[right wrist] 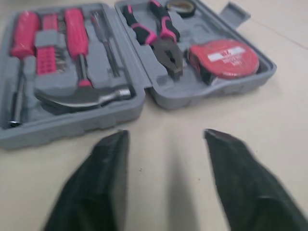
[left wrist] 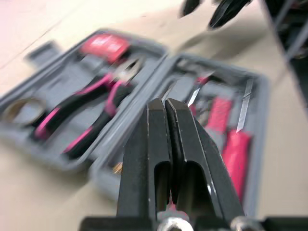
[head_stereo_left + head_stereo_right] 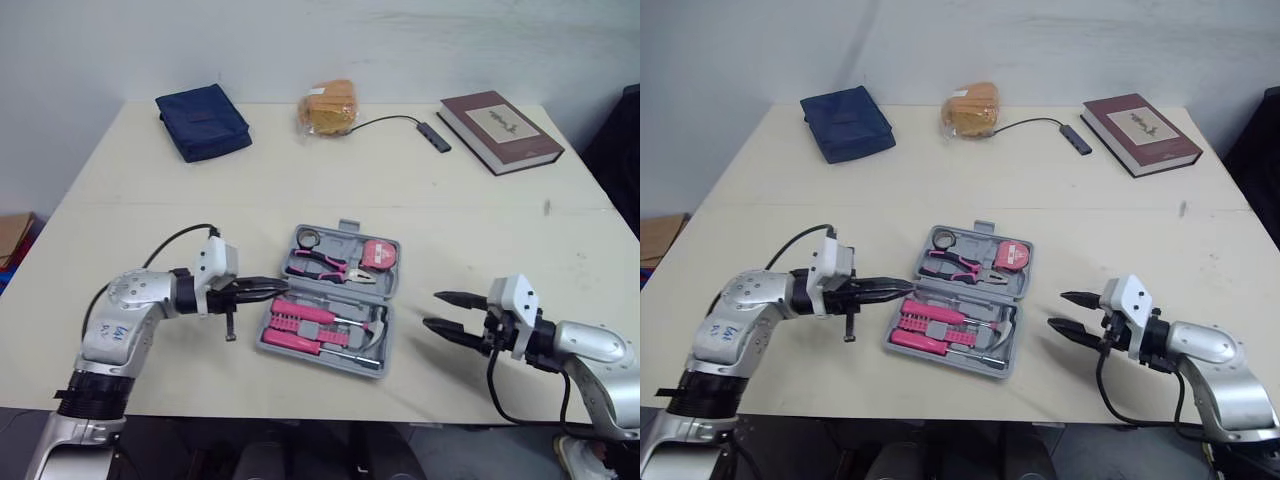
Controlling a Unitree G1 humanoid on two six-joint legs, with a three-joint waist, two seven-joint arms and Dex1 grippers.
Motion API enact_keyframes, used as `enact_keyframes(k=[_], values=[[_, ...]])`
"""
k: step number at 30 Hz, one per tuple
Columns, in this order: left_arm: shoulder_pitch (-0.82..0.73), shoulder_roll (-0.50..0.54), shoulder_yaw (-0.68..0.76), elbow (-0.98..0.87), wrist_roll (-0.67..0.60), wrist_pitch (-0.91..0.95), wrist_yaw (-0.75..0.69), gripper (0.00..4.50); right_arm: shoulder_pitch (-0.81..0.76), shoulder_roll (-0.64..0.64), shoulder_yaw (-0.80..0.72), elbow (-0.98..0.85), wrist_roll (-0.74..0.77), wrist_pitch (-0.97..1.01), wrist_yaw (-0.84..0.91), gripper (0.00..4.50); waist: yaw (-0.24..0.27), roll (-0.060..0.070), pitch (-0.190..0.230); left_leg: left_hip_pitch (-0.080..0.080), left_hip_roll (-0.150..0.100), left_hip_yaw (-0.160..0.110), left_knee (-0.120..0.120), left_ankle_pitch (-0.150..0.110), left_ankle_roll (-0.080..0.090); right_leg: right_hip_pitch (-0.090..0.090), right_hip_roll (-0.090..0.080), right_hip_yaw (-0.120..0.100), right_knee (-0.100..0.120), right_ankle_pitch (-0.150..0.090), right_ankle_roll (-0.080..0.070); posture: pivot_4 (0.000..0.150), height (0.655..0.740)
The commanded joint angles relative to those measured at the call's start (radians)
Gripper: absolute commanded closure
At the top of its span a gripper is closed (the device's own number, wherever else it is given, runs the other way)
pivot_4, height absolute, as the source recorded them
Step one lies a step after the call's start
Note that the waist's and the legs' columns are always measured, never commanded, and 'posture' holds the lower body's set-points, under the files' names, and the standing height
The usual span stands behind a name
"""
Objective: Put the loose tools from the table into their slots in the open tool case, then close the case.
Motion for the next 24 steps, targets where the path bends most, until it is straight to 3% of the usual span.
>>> enact_keyframes(k=[1, 2, 9, 16, 24], values=[[-0.039, -0.015, 0.009, 0.075, 0.074, -0.018, 0.101, 4.50, -0.055, 0.004, 0.071, 0.035, -0.090, -0.008, -0.028, 3.86, 0.000, -0.003, 0.002, 0.000, 0.000, 0.000, 0.001, 0.000, 0.000, 0.000, 0.000, 0.000, 0.000, 0.000, 0.000, 0.150, 0.7400], [-0.047, -0.029, -0.002, 0.097, 0.095, -0.015, 0.129, 4.50, -0.072, 0.011, 0.092, 0.058, -0.125, -0.018, -0.047, 4.47, 0.001, -0.004, 0.002, -0.001, 0.000, 0.000, 0.001, 0.000, 0.000, 0.000, 0.000, 0.000, 0.000, 0.000, 0.000, 0.150, 0.7400], [-0.088, -0.113, -0.041, 0.191, 0.167, -0.007, 0.221, 4.50, -0.159, 0.081, 0.175, 0.102, -0.189, -0.001, -0.092, 4.47, 0.002, -0.005, 0.003, -0.003, 0.000, 0.000, 0.003, 0.000, 0.001, -0.003, 0.000, -0.001, 0.001, 0.000, 0.001, 0.150, 0.7400], [-0.115, -0.161, -0.061, 0.245, 0.187, -0.030, 0.225, 4.50, -0.174, 0.116, 0.217, 0.087, -0.203, 0.009, -0.090, 4.47, 0.000, -0.005, 0.003, -0.004, 0.001, 0.000, 0.003, 0.000, 0.000, -0.004, 0.000, -0.001, 0.002, 0.001, 0.001, 0.150, 0.7400], [-0.014, -0.110, -0.060, 0.121, 0.133, 0.007, 0.102, 4.50, -0.242, 0.135, 0.257, 0.134, -0.215, -0.014, -0.033, 4.47, -0.005, -0.005, 0.003, -0.003, 0.002, 0.001, 0.003, 0.000, 0.000, -0.004, 0.000, 0.000, 0.002, 0.001, 0.001, 0.150, 0.7400]])
